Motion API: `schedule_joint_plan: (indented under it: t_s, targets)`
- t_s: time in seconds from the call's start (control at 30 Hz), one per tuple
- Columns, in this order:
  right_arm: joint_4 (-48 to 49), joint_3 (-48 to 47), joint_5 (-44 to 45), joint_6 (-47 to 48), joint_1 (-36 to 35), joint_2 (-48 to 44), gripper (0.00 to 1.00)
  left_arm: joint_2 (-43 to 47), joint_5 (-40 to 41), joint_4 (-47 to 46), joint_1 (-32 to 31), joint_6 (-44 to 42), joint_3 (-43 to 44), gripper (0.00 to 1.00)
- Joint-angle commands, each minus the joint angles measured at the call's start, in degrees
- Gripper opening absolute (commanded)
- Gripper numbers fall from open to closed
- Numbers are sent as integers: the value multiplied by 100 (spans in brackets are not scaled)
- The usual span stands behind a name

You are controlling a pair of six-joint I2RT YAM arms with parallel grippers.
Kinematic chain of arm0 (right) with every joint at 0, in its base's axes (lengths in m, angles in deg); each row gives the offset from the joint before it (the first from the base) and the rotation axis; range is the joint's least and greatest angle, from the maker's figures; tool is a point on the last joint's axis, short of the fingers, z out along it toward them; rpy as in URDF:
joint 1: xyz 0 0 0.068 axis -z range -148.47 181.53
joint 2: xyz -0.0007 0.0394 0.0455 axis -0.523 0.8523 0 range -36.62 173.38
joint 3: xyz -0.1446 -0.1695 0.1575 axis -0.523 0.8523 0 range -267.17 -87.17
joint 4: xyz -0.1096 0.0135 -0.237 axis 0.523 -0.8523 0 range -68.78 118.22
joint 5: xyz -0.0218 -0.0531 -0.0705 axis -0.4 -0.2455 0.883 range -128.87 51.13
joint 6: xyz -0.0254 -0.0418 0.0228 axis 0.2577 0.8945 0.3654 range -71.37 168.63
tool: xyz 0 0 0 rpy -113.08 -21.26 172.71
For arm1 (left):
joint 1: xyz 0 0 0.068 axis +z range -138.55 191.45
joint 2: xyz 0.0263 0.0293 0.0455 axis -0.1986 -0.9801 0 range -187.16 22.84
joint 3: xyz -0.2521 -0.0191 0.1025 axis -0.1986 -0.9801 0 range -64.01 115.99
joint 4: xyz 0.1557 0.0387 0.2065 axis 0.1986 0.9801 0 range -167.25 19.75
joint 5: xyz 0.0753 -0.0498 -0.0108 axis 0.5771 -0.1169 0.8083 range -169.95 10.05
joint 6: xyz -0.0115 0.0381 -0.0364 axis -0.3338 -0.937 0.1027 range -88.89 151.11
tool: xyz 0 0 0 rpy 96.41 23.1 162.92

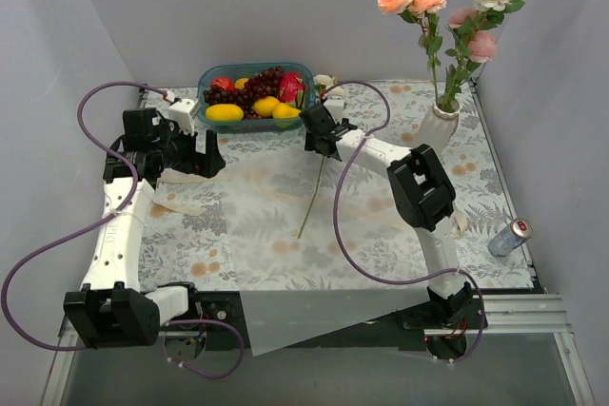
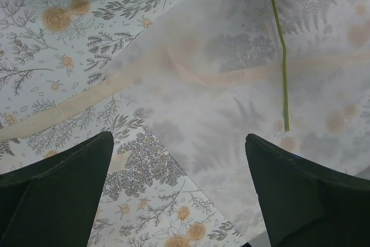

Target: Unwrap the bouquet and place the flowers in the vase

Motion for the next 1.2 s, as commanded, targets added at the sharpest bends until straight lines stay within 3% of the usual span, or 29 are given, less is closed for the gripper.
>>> schedule_joint_plan:
  t_s: [0.0,0.2,0.5,0.57,0.6,0.7,0.93,1.07,1.17]
  targets:
    - [-48,-703,130,40,40,441,68,-25,-27,56,36,-99,145,98]
    - [-305,-950,175,-109,110,776,58,-43,-9,39,36,-108,57,98]
    - [-427,-774,104,-232,154,873,54,1,52,21,36,-135,-22,98]
    - [-462,-791,60,-232,171,908,40,27,61,30,36,-161,-31,98]
    - [-462,-791,25,-224,180,908,22,36,87,30,36,-161,-39,98]
    - [-427,-774,-10,-162,180,864,2,97,114,47,36,-179,-66,98]
    - [-331,-897,139,101,189,461,1,273,140,65,36,-196,-136,98]
    - [-41,-871,315,496,180,-363,1,317,149,74,36,-214,-136,98]
    - [765,-398,333,1257,93,-1215,1,335,140,82,36,-231,-110,98]
